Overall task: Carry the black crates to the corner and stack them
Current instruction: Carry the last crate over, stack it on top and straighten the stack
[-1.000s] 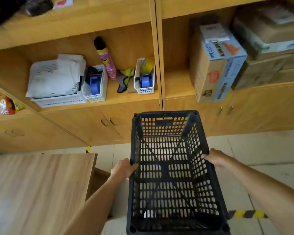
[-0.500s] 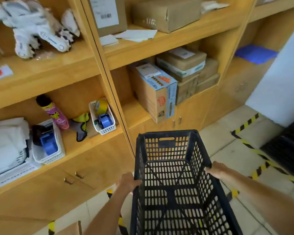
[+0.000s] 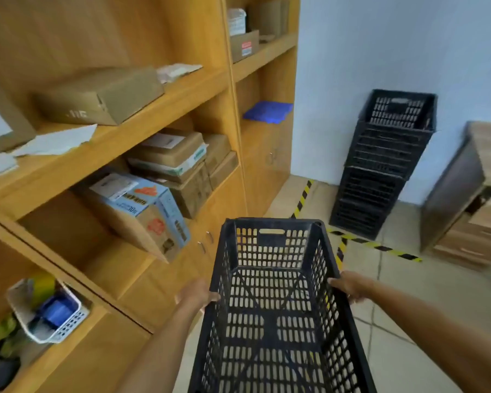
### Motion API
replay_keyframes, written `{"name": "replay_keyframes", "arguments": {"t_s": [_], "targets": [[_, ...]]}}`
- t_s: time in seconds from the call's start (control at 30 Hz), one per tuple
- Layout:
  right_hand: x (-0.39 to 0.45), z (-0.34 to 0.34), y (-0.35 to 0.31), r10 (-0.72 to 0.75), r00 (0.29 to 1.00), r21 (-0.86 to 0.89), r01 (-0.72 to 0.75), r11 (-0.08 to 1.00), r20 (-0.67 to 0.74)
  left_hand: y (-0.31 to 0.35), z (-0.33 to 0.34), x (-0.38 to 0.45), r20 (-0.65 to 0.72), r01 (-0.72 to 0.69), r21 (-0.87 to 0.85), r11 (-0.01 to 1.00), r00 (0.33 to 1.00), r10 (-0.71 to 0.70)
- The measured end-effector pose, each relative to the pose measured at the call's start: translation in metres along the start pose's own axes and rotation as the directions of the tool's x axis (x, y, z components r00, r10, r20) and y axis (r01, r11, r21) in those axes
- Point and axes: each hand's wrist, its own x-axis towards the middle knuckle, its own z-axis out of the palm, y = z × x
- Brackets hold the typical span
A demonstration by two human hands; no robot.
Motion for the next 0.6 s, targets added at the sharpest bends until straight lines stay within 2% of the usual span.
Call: {"name": "replay_keyframes", "arguments": {"t_s": [0.17, 0.27, 0.4, 0.53, 0.6], "targets": [[0.017, -0.069, 0.043, 0.049, 0.998, 0.196, -0.043, 0.98, -0.028, 0.107, -0.019, 0.036, -0.113, -0.071, 0.11, 0.991, 0.99, 0.084], [0.039, -0.115, 0.064, 0.062, 0.996, 0.244, -0.044, 0.969, -0.068, 0.177, -0.038, 0.054, -0.146, -0.113, 0.186, 0.976, 0.979, 0.141], [0.06, -0.177, 0.086, 0.083, 0.993, 0.259, -0.058, 0.964, -0.088, 0.259, -0.055, 0.069, -0.139, -0.173, 0.182, 0.968, 0.97, 0.2], [0.081, -0.232, 0.093, 0.04, 0.996, 0.33, -0.011, 0.944, -0.079, 0.319, -0.075, 0.09, -0.179, -0.173, 0.206, 0.963, 0.961, 0.211], [0.101, -0.257, 0.09, 0.03, 0.993, 0.308, 0.007, 0.951, -0.115, 0.343, -0.091, 0.099, -0.231, -0.173, 0.226, 0.959, 0.946, 0.225]]}}
